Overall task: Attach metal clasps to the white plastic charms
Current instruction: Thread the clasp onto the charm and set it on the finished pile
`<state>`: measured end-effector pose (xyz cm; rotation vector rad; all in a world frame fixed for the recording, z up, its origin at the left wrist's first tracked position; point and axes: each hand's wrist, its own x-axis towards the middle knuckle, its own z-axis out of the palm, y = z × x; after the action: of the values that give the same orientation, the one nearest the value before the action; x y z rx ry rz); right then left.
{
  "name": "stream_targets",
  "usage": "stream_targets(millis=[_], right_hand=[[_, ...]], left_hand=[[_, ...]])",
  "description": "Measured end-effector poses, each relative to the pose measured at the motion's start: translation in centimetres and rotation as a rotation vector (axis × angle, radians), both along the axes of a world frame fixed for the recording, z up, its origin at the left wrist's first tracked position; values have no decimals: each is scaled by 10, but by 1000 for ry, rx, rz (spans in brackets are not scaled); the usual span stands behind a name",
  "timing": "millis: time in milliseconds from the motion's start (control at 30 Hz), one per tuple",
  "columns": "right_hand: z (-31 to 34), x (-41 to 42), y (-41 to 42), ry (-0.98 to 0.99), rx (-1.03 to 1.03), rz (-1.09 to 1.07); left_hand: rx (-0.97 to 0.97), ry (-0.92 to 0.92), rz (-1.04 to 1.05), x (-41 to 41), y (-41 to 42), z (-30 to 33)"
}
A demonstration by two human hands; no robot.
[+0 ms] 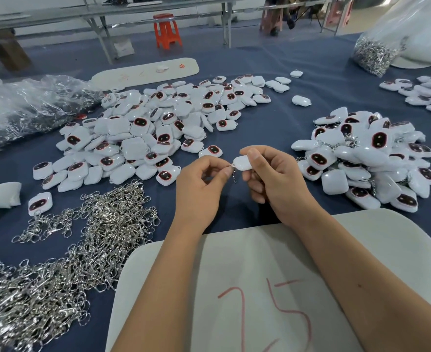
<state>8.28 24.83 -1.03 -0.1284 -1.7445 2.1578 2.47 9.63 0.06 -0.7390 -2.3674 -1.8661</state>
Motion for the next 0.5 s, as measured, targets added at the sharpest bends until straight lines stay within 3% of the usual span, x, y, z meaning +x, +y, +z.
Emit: stream_targets(millis=[133,333,500], right_hand=[[-1,1,0,6,35,-5],[-3,1,-5,3,261,-86],[-4,4,-10,41,477,-166]], left_hand=[[-69,61,57,1,0,-1],[-405,385,108,2,-3,1],[-465,381,121,0,-2,0]])
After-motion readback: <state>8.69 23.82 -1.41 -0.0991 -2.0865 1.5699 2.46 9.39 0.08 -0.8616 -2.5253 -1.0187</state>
